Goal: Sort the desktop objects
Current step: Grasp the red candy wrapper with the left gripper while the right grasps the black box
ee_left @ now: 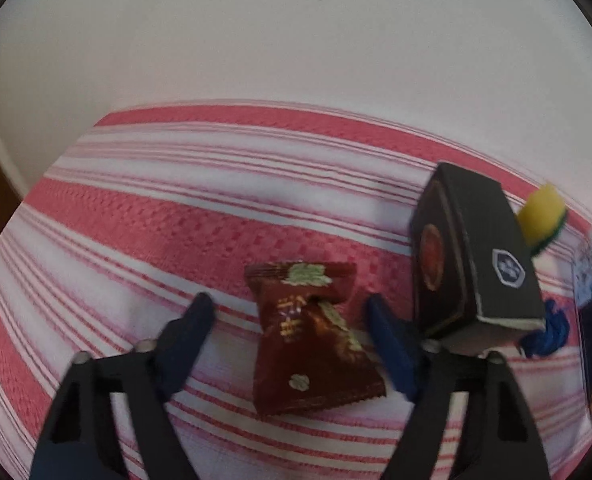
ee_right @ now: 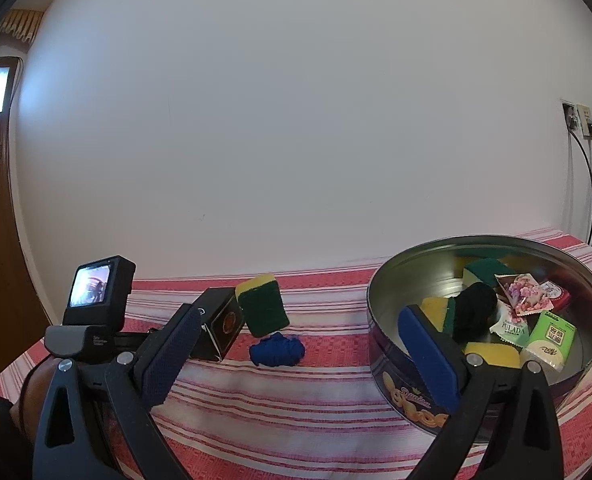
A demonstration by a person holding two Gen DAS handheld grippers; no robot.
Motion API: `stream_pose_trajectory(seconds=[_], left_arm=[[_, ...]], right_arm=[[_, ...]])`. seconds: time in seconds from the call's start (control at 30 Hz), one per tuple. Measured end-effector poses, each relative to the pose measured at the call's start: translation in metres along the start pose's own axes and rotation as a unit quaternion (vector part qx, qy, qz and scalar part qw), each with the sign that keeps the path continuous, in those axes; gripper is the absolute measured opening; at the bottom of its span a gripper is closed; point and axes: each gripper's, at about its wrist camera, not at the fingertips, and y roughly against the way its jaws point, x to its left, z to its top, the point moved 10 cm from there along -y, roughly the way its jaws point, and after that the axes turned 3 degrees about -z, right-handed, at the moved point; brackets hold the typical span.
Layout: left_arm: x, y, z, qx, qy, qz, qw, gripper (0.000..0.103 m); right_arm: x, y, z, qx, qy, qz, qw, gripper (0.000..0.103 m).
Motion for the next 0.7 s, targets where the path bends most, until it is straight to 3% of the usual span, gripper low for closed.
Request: stream_pose_trajectory(seconds=[0.03, 0.07, 0.23, 0.3, 0.37, 0.5, 0.7], left_arm=[[-0.004, 0.002, 0.0, -0.004, -0.013, -0.01, 0.9999, 0.045], [-0.006, 0.003, 0.001, -0.005, -0.022, -0.017, 0.9996, 0.036], [-0.004, 0.008, 0.002, -0.014, 0.003, -0.064, 0.9978, 0.034], [0.004, 0.02, 0.009, -0.045, 0.029, -0.074, 0.9958, 0.034], [0.017, 0.04, 0.021, -0.099, 0.043, -0.054, 0.9927, 0.034], [0.053, 0.079, 0.035, -0.188, 0.09, -0.007, 0.978, 0.035], [0.087, 0.085, 0.037, -0.203, 0.133, 0.041, 0.9693, 0.035]], right_arm=[[0.0, 0.0, -0.001, 0.003, 0.0, -0.001, 1.0, 0.101], [0.0, -0.001, -0.001, 0.005, 0.001, -0.002, 1.0, 0.1], [0.001, -0.005, -0.003, 0.011, 0.006, -0.006, 1.0, 0.1], [0.007, -0.007, -0.003, 0.011, 0.008, -0.001, 1.0, 0.1], [0.017, -0.009, -0.001, 0.011, 0.004, 0.01, 1.0, 0.1], [0.054, -0.024, 0.003, 0.018, 0.01, 0.04, 0.999, 0.1], [0.105, -0.078, -0.013, 0.082, 0.022, 0.044, 0.995, 0.1]])
